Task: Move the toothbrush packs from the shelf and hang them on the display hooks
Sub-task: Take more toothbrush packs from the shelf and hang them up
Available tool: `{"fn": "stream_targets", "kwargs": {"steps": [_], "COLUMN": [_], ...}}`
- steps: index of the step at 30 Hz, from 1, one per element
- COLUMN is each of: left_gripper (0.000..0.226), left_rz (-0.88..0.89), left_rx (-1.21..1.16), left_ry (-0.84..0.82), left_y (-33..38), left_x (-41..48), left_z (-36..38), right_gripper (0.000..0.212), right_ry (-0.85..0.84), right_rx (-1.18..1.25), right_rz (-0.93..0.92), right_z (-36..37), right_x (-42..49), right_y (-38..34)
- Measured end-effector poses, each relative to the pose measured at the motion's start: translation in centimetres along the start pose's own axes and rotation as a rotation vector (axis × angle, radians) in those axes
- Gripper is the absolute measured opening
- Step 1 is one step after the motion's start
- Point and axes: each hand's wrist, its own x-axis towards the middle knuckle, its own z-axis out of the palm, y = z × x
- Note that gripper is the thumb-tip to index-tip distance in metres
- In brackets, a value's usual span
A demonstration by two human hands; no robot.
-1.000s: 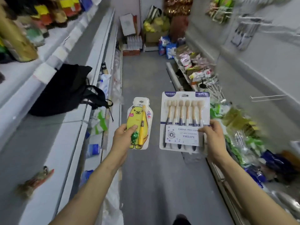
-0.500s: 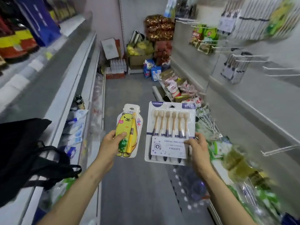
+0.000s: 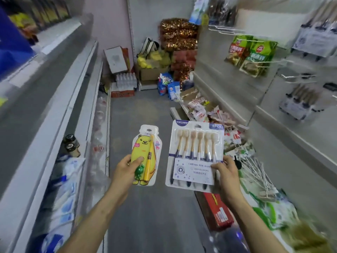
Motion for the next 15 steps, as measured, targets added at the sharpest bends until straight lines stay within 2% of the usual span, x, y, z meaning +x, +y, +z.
{"fn": "stream_targets", "kwargs": {"steps": [6, 10, 15], "left_gripper": [0.008, 0.008, 0.012], "left_rz": [0.004, 0.022, 0.028], "left_rx": [0.051, 0.066, 0.088], "left_ry": [-0.140, -0.251, -0.371], "left_y": [5.2, 8.1, 10.2], "left_x": [13.8, 21.2, 29.7], "left_z": [3.7, 9.0, 17.0], "right_gripper": [0.024, 0.032, 0.030], "right_ry": [0.130, 0.231, 0.333], "right_rx": [-0.025, 0.062, 0.158], "right_rz": [-0.040, -0.032, -0.046], "right_z": [3.4, 3.3, 1.6], "right_x": [9.1, 14.7, 23.1], "right_y": [-4.0, -5.2, -5.9]}}
